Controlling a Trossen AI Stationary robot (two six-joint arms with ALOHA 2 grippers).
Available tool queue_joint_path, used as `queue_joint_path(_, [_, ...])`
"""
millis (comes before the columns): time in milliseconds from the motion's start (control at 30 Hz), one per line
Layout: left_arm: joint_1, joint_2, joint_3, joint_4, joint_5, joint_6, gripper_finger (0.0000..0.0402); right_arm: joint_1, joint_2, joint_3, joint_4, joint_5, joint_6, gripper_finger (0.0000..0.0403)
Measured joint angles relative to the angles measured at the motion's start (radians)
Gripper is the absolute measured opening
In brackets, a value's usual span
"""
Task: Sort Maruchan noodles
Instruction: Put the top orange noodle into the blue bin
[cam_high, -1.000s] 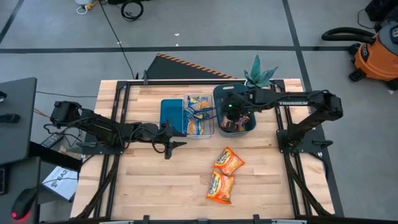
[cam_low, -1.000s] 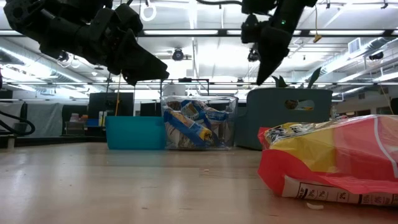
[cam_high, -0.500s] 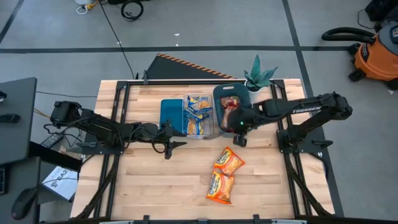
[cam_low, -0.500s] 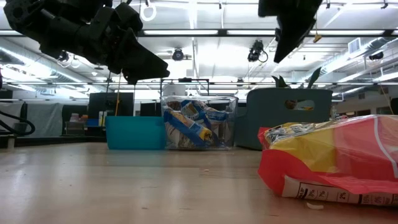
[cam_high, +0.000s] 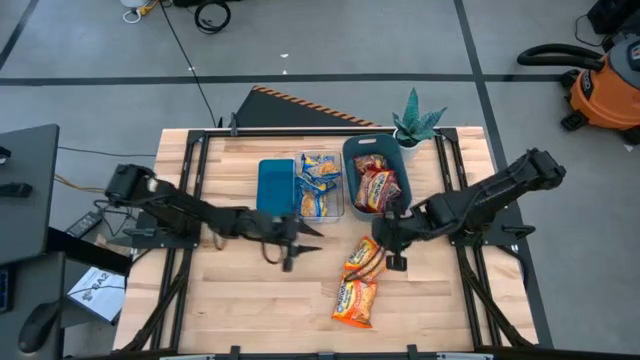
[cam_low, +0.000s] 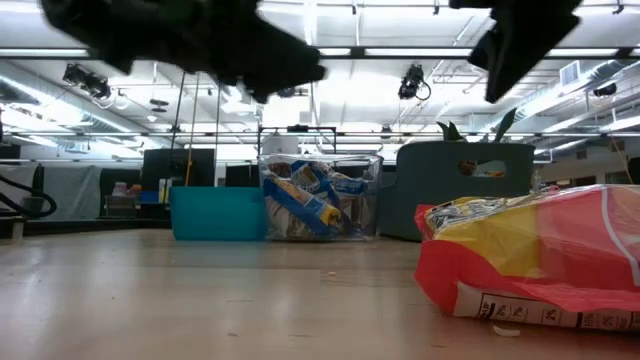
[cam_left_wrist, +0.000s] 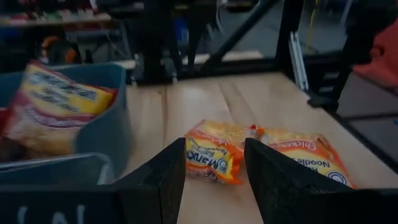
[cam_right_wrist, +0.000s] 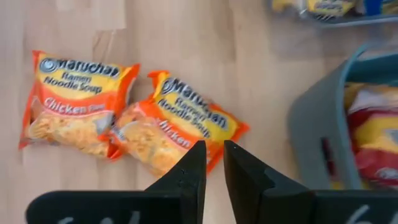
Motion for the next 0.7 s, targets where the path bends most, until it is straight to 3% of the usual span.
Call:
queue_joint_path(300, [0.009,0.248,0.308,-0.260,0.013,-0.081,0.0169,0.123,-0.013,-0.096,0.053,0.017,0.093,0.0053])
queue_joint_path(533, [-0.006,0.330,0.438,-0.514,0.044,-0.187,0.0169,0.240,-0.016,-0.113,0.053,0.272,0.099,0.0052])
queue_joint_path(700, [-0.005,0.334,0.487,-0.679,0.128,-0.250,0.0169,0.297,-0.016,-0.113,0.049,0.335,0.075,0.0052])
